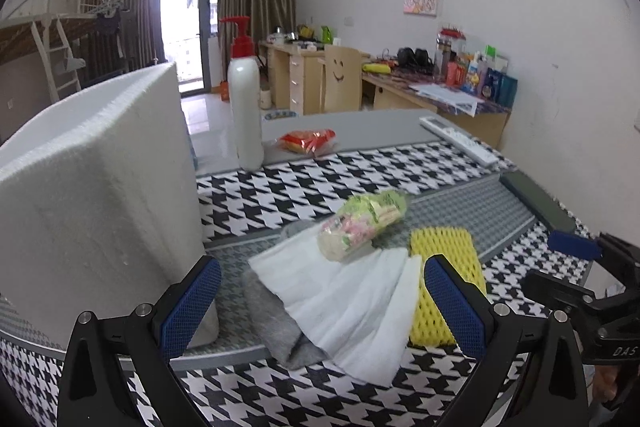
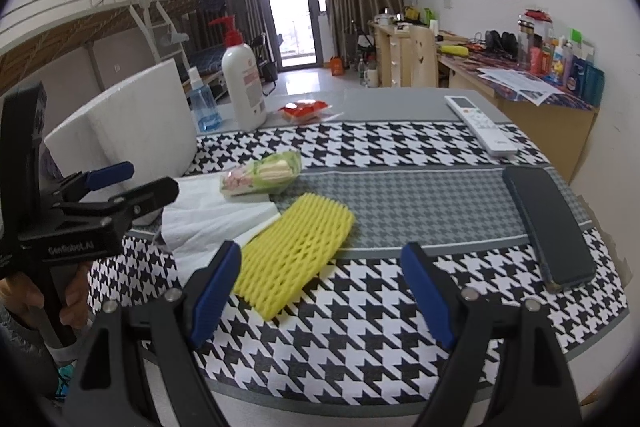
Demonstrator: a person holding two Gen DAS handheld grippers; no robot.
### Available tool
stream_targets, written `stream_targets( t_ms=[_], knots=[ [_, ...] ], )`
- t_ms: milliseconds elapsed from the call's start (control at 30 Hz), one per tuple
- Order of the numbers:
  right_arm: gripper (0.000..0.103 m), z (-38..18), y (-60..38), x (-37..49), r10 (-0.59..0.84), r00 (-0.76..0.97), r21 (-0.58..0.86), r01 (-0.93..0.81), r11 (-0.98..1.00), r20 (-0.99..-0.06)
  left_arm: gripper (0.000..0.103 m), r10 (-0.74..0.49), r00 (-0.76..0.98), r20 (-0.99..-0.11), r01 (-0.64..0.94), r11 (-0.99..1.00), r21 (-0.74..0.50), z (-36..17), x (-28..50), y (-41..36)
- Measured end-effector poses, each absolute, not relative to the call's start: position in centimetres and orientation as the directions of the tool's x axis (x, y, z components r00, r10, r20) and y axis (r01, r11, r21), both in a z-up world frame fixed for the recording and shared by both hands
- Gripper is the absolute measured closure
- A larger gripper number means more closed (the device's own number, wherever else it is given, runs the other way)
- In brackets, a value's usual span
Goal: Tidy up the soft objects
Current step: 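Move both tools toward the yellow foam net and white tissues, then close the right tool on the yellow foam net while the left tool grips the white tissues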
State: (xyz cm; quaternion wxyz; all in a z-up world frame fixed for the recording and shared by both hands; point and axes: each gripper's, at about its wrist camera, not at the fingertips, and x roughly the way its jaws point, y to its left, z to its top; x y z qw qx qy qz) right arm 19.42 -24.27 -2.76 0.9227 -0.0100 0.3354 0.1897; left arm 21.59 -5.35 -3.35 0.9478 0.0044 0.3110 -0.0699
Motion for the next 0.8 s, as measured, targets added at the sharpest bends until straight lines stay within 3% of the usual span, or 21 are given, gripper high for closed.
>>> stream_targets(
  t_ms=[267, 800],
  knots=[
    [0.018, -3.1, -24.1, 20.0, 0.342, 0.686, 0.107, -0.361, 0.926, -0.643, 0.003, -0.122, 0.76, -0.639, 0.133, 0.991, -0.031, -4.5, 21.8, -5.7],
    [0.018, -4.5, -22.8, 21.5, 0.34, 0.635, 0.113, -0.371, 0.922, -0.694, 0.043, -0.138, 0.644, -0.753, 0.197, 0.98, -0.01, -7.2, 22.8, -6.2]
  ],
)
